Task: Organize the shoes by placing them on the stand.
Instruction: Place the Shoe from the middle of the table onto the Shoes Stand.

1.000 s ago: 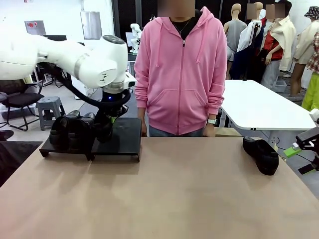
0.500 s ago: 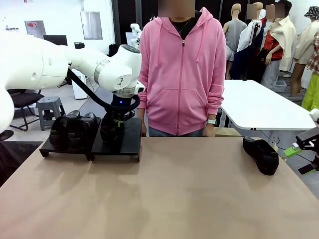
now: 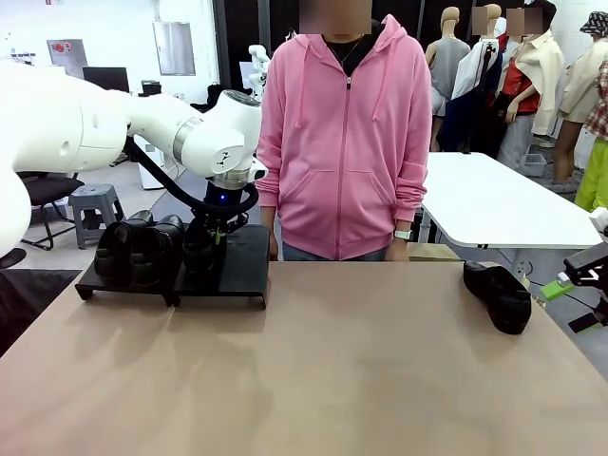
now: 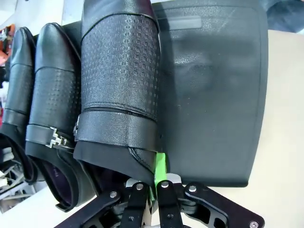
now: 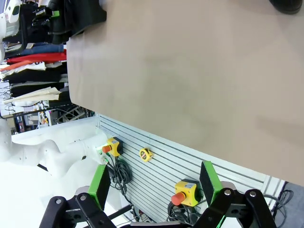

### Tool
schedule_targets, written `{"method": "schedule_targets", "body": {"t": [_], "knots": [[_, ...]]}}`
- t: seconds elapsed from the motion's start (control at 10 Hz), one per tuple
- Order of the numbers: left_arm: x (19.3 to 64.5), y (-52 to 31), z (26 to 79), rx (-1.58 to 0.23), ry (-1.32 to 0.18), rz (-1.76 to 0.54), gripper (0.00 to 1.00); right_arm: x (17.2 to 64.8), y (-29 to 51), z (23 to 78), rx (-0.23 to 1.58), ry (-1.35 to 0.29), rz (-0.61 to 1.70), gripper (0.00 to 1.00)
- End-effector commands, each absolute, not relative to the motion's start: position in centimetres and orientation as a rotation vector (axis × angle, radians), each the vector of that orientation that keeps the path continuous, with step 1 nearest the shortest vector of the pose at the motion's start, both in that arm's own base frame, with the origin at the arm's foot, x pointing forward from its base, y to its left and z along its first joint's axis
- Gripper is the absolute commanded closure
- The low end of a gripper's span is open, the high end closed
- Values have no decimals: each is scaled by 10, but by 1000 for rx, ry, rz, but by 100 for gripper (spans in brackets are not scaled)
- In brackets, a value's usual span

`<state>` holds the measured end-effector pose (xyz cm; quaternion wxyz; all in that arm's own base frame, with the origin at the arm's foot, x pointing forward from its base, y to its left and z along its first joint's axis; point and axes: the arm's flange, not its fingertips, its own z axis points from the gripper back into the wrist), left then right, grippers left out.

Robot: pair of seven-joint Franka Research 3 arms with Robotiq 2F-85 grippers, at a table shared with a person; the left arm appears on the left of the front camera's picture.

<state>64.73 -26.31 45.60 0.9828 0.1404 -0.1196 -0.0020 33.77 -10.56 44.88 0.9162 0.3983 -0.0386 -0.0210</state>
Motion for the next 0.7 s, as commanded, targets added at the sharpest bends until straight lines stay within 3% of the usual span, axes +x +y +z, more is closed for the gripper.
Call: {"method": "schedule_targets", "body": {"t": [0.0,0.1,0.4,0.6], "knots": [[641,-262,456,280,-256,13,42,339,-106,450,846,-99,-34,0],[641,-262,458,279,-266,15,0,339,-106,450,846,-99,-34,0],[616,-259,484,282,-351,-20,0,339,-106,450,846,-99,-34,0],[570,-251,514,266,-445,-73,0,339,-106,450,846,-99,-34,0]]}}
